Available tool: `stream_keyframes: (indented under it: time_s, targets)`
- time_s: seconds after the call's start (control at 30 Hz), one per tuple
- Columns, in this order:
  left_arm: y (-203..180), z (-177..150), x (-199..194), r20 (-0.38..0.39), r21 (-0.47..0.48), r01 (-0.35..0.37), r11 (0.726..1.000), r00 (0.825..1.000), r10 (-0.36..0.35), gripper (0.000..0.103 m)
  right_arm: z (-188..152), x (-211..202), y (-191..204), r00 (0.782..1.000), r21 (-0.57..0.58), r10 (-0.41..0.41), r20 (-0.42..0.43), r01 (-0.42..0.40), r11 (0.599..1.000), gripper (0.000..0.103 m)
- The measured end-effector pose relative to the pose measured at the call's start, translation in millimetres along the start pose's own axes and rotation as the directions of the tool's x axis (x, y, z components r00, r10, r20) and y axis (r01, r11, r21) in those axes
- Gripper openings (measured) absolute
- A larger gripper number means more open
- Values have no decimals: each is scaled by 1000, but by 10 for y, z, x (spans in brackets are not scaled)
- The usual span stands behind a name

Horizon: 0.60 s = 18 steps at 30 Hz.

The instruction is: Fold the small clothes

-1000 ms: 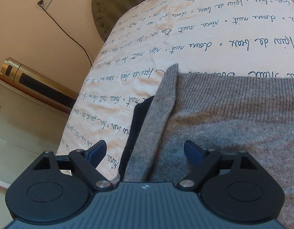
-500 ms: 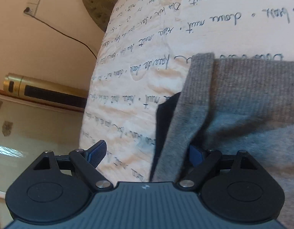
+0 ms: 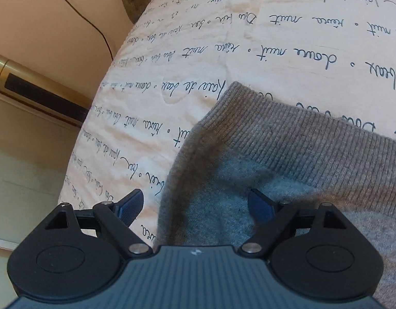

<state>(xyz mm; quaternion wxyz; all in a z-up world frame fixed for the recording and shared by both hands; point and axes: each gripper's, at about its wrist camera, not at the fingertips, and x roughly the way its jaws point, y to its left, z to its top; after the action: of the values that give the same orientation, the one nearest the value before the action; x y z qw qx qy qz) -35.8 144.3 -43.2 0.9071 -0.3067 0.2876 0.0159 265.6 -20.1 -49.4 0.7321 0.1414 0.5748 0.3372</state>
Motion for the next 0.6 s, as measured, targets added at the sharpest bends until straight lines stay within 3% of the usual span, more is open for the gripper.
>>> stream_keyframes:
  time_s: [0.07, 0.17, 0.3, 0.4, 0.47, 0.53, 0.6]
  targets:
    - [-204, -43, -92, 41, 100, 36, 994, 998, -41, 5, 66, 86, 113, 999, -48, -32, -37, 30, 998, 89]
    - [-441, -155, -88, 32, 198, 86, 976, 995, -94, 5, 140, 269, 271, 988, -129, -110, -112, 96, 987, 89]
    - [-610, -285, 36, -4, 261, 93, 961, 995, -95, 5, 160, 464, 485, 953, -279, -243, -183, 186, 942, 90]
    - [-666, -304, 43, -20, 273, 101, 957, 995, -100, 5, 125, 488, 539, 941, -359, -283, -187, 203, 911, 87]
    - [-676, -294, 46, -16, 285, 100, 953, 995, -100, 5, 89, 463, 529, 936, -402, -309, -170, 221, 889, 72]
    - [-685, -293, 37, -19, 291, 96, 952, 995, -95, 5, 84, 364, 451, 937, -407, -322, -136, 244, 881, 34]
    - [-726, -310, 35, -27, 297, 102, 949, 995, -99, 5, 114, 218, 314, 947, -374, -298, -118, 236, 897, 15]
